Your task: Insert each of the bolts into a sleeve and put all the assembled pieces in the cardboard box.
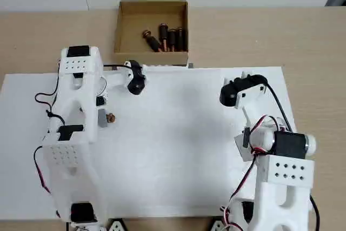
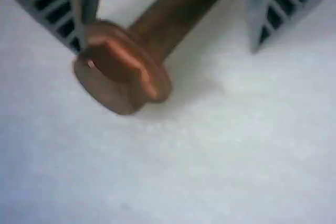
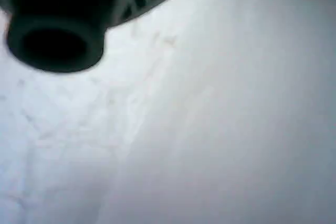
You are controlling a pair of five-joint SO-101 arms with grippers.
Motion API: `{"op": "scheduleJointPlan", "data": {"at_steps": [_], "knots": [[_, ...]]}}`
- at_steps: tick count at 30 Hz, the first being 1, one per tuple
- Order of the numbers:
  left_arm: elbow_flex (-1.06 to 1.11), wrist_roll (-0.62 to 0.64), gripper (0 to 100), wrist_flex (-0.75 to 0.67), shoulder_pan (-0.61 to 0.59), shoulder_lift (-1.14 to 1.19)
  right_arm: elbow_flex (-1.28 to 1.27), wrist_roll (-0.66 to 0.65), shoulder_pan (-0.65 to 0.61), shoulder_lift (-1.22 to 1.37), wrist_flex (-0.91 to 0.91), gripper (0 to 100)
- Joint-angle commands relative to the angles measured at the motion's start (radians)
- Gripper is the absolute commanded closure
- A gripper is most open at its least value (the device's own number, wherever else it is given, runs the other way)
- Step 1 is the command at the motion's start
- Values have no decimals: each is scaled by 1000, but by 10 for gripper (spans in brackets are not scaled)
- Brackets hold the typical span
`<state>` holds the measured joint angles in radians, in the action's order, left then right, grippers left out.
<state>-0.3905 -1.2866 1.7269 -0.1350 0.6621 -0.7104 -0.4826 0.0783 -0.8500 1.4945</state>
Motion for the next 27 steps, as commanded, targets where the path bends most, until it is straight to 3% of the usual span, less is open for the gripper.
{"op": "scheduleJointPlan", "data": {"at_steps": [1,4,16,21,24,27], "knots": [[-7,-49,908,-18,12,2,12,-9,-1,-12,-7,992],[-7,-48,996,-14,12,3,12,-9,-1,-12,-18,992],[-7,-41,995,25,32,-9,32,-5,-39,-19,-19,995],[-1,-32,995,25,52,-126,127,-2,-39,-19,21,995],[1,48,995,25,83,-210,164,-6,-39,-19,62,995],[1,227,995,25,114,-299,195,-2,-39,-19,114,995]]}}
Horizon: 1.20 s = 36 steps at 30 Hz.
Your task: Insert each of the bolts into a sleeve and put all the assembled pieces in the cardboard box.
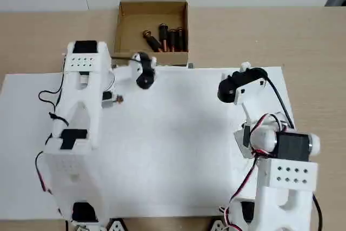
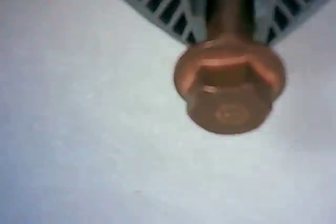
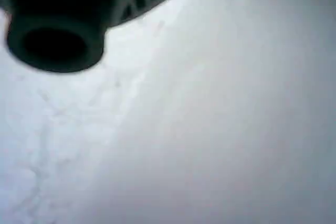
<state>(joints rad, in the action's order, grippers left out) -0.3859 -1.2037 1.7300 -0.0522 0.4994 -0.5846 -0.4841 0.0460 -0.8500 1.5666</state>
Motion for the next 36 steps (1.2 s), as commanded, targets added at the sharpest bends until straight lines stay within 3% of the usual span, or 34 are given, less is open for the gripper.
{"op": "scheduleJointPlan", "data": {"at_steps": [1,4,12,18,24,30,36], "knots": [[-4,201,995,21,44,-164,83,0,-7,-21,59,995],[-5,322,995,21,84,-247,140,3,-7,-21,110,995],[-5,384,995,21,137,-448,227,77,-4,-74,131,995],[-5,740,995,21,184,-583,212,78,1,-280,120,995],[8,990,995,21,265,-686,74,81,2,-467,117,995],[202,1105,995,-9,333,-842,-61,203,1,-651,10,995],[499,1192,995,-192,342,-1083,-245,209,-2,-803,-107,995]]}}
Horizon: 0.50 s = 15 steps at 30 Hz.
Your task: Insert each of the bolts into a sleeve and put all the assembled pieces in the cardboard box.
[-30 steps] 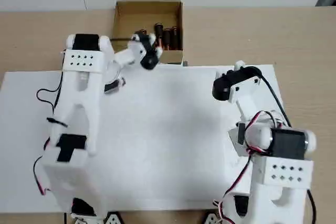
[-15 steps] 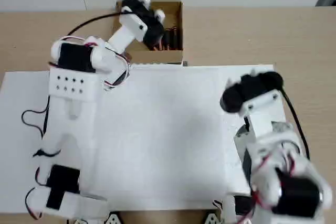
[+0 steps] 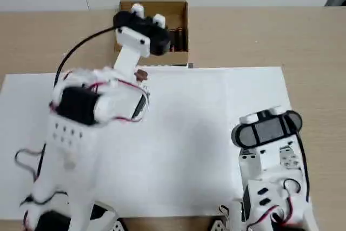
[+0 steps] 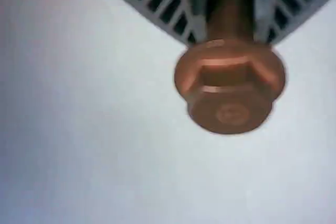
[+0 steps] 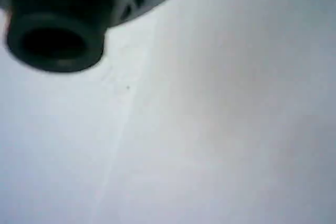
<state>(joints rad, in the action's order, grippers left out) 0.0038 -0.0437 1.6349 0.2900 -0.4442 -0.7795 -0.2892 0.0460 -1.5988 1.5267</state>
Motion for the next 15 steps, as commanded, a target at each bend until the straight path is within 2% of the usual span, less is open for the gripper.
{"op": "scheduleJointPlan", "data": {"at_steps": [1,4,9,15], "knots": [[163,40,995,-135,-2,-186,-77,14,-4,-79,-84,995],[328,57,995,-247,-2,-315,-164,29,-5,-142,-150,995],[587,127,995,-434,-2,-520,-278,157,-16,-209,-243,995],[871,199,995,-655,-2,-740,-356,299,-159,-216,-255,995]]}}
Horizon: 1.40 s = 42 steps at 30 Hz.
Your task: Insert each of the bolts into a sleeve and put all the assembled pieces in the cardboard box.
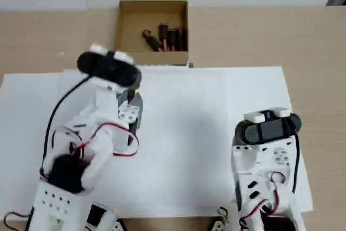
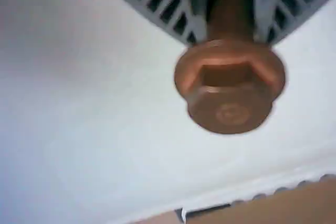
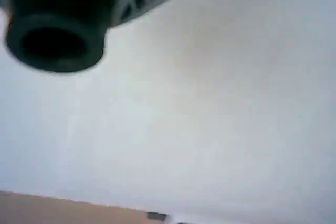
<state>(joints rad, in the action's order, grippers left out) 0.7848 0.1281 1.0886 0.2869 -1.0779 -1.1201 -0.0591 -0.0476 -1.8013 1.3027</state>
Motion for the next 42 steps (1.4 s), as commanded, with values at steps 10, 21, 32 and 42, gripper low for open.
{"op": "scheduleJointPlan", "data": {"at_steps": [10,21,32,42], "knots": [[364,224,995,-258,2,-408,-147,115,-292,-13,-197,995],[591,368,995,-361,9,-743,-339,109,-470,-13,-417,995],[598,574,995,-397,11,-736,-410,107,-613,-13,-501,995],[602,574,995,-427,146,-732,-400,23,-657,-13,-501,995]]}}
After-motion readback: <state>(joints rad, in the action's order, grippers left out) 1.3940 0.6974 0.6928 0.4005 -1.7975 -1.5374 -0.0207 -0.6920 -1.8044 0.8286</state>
